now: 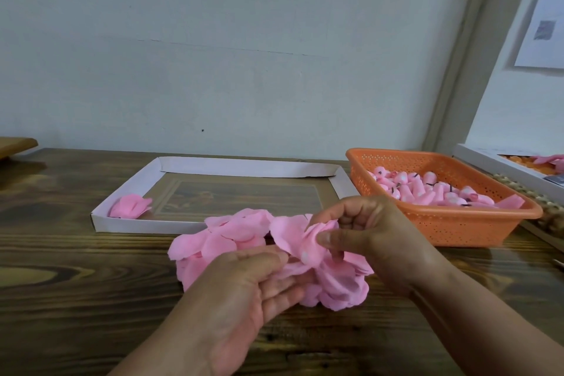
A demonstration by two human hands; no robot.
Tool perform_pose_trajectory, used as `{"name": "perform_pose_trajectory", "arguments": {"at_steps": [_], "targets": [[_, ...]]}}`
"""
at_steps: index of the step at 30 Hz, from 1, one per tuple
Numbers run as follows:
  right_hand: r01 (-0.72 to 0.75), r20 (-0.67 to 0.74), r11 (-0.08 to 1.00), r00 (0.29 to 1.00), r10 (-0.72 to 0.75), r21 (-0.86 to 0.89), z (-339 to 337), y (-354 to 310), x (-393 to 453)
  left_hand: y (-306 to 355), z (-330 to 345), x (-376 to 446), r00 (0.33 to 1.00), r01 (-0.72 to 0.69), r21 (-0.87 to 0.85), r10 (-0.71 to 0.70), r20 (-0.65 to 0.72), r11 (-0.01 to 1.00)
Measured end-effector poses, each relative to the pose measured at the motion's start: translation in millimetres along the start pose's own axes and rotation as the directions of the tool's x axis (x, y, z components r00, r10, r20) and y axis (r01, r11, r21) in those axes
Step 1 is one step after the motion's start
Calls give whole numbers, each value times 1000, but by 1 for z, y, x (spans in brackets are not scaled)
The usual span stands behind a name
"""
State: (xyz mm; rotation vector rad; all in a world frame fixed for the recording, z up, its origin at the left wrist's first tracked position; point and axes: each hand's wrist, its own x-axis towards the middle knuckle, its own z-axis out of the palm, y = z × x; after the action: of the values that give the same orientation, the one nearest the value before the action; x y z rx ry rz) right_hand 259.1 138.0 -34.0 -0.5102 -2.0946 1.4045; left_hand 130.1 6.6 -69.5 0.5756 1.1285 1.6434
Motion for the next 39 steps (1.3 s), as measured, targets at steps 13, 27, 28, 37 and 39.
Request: {"name": "perform_pose_trajectory", "arguments": {"at_steps": [13, 27, 28, 37, 39], "targets": [[40, 176, 965, 984, 6, -260, 8, -21, -1, -3, 7, 4, 993, -110, 391, 120, -2, 914], [-53, 180, 953, 977, 111, -297, 7, -20, -2, 1, 5, 0, 984, -142, 488, 176, -24, 861], [-59, 184, 957, 976, 115, -283, 6, -20, -2, 1, 3, 1, 990, -117, 444, 142, -24, 888], [-24, 182, 981, 981, 60, -194, 8, -22, -5, 3, -1, 1, 998, -63, 411, 63, 15, 909], [-23, 163, 982, 985, 54, -185, 9, -23, -5, 2, -2, 1, 998, -63, 388, 61, 19, 920]]}}
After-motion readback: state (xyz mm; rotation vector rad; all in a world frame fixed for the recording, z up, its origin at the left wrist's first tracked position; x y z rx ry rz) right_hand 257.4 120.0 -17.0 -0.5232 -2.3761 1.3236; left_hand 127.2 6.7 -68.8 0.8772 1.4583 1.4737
